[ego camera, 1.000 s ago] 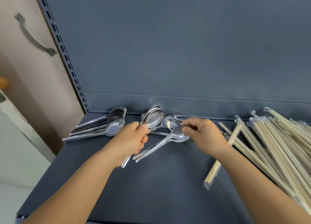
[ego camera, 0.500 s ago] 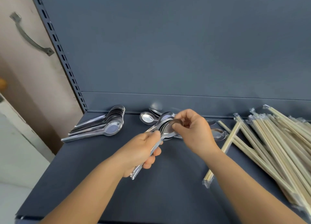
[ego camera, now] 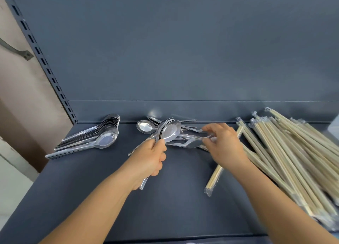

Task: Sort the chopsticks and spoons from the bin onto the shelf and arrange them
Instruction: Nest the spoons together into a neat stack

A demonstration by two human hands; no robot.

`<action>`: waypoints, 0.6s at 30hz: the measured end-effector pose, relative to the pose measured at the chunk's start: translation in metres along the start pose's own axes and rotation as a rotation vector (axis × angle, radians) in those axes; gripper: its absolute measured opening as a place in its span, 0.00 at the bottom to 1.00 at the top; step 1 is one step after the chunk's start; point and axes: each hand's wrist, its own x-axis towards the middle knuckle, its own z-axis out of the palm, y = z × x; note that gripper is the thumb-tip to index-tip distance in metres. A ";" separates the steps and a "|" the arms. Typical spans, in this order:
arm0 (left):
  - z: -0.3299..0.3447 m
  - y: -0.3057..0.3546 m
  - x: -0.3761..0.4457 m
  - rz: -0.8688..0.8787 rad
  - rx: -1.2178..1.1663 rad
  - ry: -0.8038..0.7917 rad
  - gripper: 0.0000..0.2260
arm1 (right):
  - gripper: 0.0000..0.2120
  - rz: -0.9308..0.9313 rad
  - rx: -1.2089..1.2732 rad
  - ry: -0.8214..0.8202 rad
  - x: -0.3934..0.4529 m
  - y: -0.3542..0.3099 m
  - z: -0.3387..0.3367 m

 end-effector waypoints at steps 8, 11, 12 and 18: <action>0.010 0.001 -0.001 -0.019 -0.004 0.011 0.09 | 0.14 0.048 -0.074 -0.024 0.001 0.004 0.004; 0.011 0.003 -0.003 0.000 0.020 0.013 0.10 | 0.16 0.115 -0.017 -0.093 0.002 -0.006 0.009; 0.010 0.004 -0.004 0.011 0.039 0.013 0.10 | 0.14 0.139 0.022 -0.106 0.003 -0.008 0.009; 0.004 0.015 -0.005 0.082 0.156 0.047 0.09 | 0.07 0.086 0.177 -0.053 0.001 0.000 -0.004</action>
